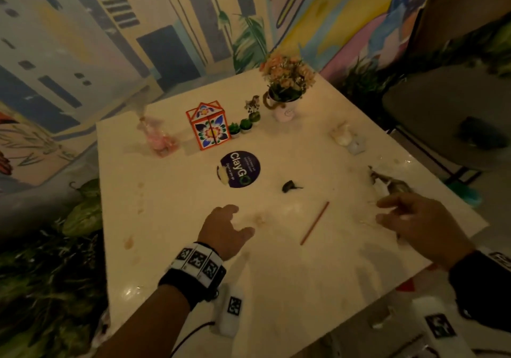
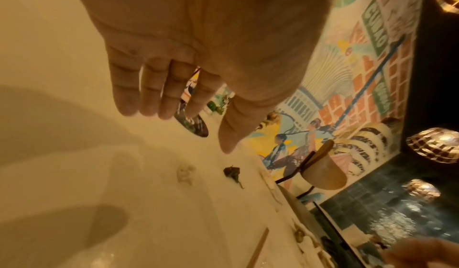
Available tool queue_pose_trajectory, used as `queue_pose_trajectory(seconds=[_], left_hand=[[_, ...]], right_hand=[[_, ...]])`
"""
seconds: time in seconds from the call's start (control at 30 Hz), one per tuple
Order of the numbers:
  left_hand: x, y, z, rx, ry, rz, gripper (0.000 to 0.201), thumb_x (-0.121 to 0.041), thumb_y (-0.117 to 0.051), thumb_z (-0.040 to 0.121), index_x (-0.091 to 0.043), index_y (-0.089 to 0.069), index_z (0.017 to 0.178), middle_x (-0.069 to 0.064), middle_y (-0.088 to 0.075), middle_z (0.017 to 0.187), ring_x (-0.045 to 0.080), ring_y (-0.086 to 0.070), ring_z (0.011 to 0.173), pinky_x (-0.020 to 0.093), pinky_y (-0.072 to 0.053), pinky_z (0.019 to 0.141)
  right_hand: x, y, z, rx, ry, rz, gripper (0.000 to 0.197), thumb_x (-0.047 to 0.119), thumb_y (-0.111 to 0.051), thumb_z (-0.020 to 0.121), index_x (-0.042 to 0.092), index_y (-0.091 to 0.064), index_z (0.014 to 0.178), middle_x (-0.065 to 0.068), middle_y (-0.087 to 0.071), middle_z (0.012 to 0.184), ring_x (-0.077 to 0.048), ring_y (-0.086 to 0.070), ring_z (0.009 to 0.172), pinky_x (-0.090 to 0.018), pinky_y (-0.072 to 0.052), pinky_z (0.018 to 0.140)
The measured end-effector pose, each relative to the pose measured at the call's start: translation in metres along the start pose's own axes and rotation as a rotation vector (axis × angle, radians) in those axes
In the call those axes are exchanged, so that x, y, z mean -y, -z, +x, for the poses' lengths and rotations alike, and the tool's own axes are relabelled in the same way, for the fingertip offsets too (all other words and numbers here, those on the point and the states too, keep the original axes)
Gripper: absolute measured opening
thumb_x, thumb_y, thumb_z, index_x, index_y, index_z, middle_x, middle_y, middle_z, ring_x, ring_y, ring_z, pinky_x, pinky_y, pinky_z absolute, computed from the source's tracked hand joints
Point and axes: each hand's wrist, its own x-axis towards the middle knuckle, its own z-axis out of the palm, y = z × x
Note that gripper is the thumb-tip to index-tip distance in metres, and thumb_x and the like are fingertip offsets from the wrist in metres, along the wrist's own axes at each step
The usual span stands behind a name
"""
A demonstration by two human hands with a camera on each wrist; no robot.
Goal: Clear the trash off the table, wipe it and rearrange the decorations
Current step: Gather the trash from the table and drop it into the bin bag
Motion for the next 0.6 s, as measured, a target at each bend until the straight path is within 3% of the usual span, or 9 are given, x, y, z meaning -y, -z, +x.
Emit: queue_pose_trajectory(seconds=[0.07,0.13,0.27,0.4,0.5,0.6], left_hand=[[-0.015,-0.019,0.012,0.022,0.121,0.066,0.088,-0.057,-0.069,0.072,-0.018,-0.033,0.142,0.009,-0.037,0.141,0.028,-0.037,0.130,0.041,-0.037,0.106],[-0.033,-0.037,0.018,0.037,0.205,0.151,0.102,-0.067,-0.067,0.066,-0.014,-0.028,0.143,0.012,-0.030,0.141,0.031,-0.030,0.132,0.043,-0.033,0.107],[-0.066,-0.072,0.016,-0.023,0.253,0.142,0.104,-0.069,-0.074,0.052,-0.013,-0.036,0.130,0.008,-0.031,0.129,0.029,-0.031,0.123,0.040,-0.036,0.101],[-0.093,-0.106,0.016,-0.064,0.192,0.055,0.081,-0.054,-0.080,0.055,-0.014,-0.044,0.115,0.003,-0.037,0.116,0.025,-0.041,0.111,0.037,-0.043,0.094],[-0.109,-0.124,0.016,-0.059,0.113,0.053,0.050,-0.036,-0.077,0.070,-0.013,-0.049,0.105,0.003,-0.042,0.110,0.025,-0.047,0.104,0.036,-0.045,0.091],[-0.115,-0.132,0.018,-0.081,0.052,0.112,0.025,-0.023,-0.066,0.083,-0.013,-0.053,0.102,0.003,-0.046,0.109,0.024,-0.049,0.102,0.032,-0.044,0.089]], right_hand=[[-0.024,0.019,0.032,-0.024,0.058,-0.215,0.038,0.022,-0.082,0.068,0.022,-0.064,0.101,-0.002,-0.058,0.107,-0.027,-0.054,0.101,-0.038,-0.045,0.086],[-0.046,0.035,0.061,-0.006,0.067,-0.340,0.061,0.029,-0.086,0.061,0.019,-0.059,0.115,-0.008,-0.056,0.119,-0.031,-0.050,0.112,-0.044,-0.042,0.093],[-0.076,0.045,0.102,0.136,-0.081,-0.422,0.105,0.052,-0.085,0.051,0.024,-0.035,0.139,-0.012,-0.038,0.141,-0.034,-0.037,0.128,-0.049,-0.036,0.105],[-0.082,0.035,0.120,0.234,-0.106,-0.412,0.125,0.064,-0.082,0.041,0.040,-0.015,0.143,-0.004,-0.018,0.147,-0.036,-0.022,0.134,-0.053,-0.032,0.107],[-0.076,0.024,0.119,0.309,-0.075,-0.466,0.121,0.057,-0.085,0.044,0.049,-0.013,0.140,0.000,-0.009,0.145,-0.036,-0.019,0.132,-0.053,-0.036,0.103],[-0.071,0.017,0.119,0.376,-0.051,-0.517,0.116,0.046,-0.087,0.048,0.050,-0.016,0.140,0.001,-0.005,0.146,-0.036,-0.019,0.131,-0.051,-0.039,0.102]])
